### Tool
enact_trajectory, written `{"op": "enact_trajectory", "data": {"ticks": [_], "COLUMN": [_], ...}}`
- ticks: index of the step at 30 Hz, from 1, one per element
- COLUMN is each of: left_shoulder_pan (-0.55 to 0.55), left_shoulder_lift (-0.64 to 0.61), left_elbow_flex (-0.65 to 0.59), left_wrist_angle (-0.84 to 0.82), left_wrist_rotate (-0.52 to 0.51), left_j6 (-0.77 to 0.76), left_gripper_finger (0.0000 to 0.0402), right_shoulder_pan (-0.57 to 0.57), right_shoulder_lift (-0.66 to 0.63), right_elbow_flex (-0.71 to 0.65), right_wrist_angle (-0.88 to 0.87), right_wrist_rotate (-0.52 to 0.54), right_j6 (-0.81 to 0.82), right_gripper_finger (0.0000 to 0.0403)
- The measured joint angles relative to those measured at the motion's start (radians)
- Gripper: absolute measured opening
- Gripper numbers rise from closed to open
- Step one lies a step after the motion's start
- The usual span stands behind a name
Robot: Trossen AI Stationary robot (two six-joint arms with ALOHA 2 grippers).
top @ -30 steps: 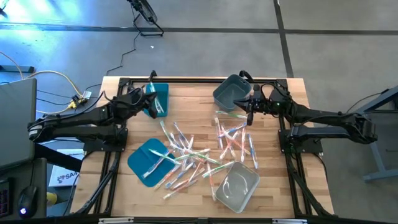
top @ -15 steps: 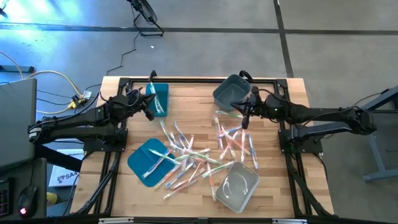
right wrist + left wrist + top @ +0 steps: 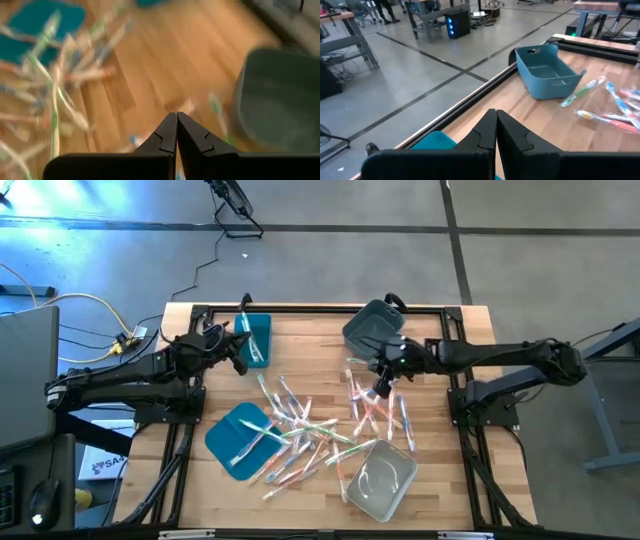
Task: Pick & Place Toothbrushes
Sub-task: Put the orange toothbrush into the dark gray bin
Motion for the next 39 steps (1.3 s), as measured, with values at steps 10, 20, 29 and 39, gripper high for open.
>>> {"op": "enact_trajectory", "data": {"ticks": [10,20,29,39], "left_shoulder_pan": [0.000,0.000,0.000,0.000], "left_shoulder_lift": [0.000,0.000,0.000,0.000], "left_elbow_flex": [0.000,0.000,0.000,0.000], "left_wrist_angle": [0.000,-0.071,-0.074,-0.074], "left_wrist_rotate": [0.018,0.022,0.022,0.023], "left_j6": [-0.013,-0.048,-0.065,-0.065], "left_gripper_finger": [0.0006,0.0006,0.0006,0.0006], "right_shoulder_pan": [0.000,0.000,-0.009,0.006], "right_shoulder_lift": [0.049,0.049,0.049,0.049], "right_elbow_flex": [0.001,0.001,0.001,0.001], "right_wrist_angle": [-0.026,0.032,0.053,0.041], "right_wrist_rotate": [-0.140,-0.134,-0.125,-0.111], "right_j6": [0.064,-0.054,-0.021,0.066], "right_gripper_finger": [0.0003,0.0003,0.0004,0.0116]}}
